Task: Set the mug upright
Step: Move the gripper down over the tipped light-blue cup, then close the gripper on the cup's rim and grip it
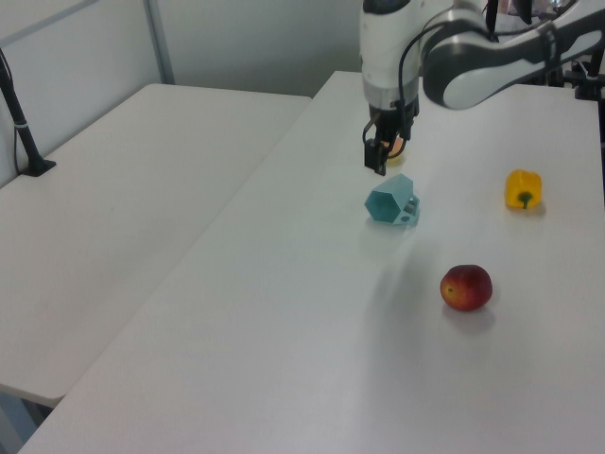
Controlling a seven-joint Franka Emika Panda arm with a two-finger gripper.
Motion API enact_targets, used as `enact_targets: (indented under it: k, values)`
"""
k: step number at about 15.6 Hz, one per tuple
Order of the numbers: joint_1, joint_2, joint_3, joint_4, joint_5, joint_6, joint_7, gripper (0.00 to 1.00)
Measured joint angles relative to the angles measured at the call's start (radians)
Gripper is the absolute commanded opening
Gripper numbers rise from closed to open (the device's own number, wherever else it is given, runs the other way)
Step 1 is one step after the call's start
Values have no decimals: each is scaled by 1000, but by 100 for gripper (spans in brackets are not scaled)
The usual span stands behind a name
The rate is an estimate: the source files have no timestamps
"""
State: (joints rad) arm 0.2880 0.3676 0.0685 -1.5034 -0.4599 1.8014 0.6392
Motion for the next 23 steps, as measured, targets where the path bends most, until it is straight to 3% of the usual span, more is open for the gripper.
enact_targets:
  k: [10, 17, 21, 23]
  values:
    - [3, 155, 0, 4, -176, 87, 77, 100]
    - [-34, 189, -1, -24, -264, 106, 88, 100]
    - [-52, 191, -27, -65, -317, 106, 88, 100]
    - [-56, 192, -34, -92, -336, 106, 88, 86]
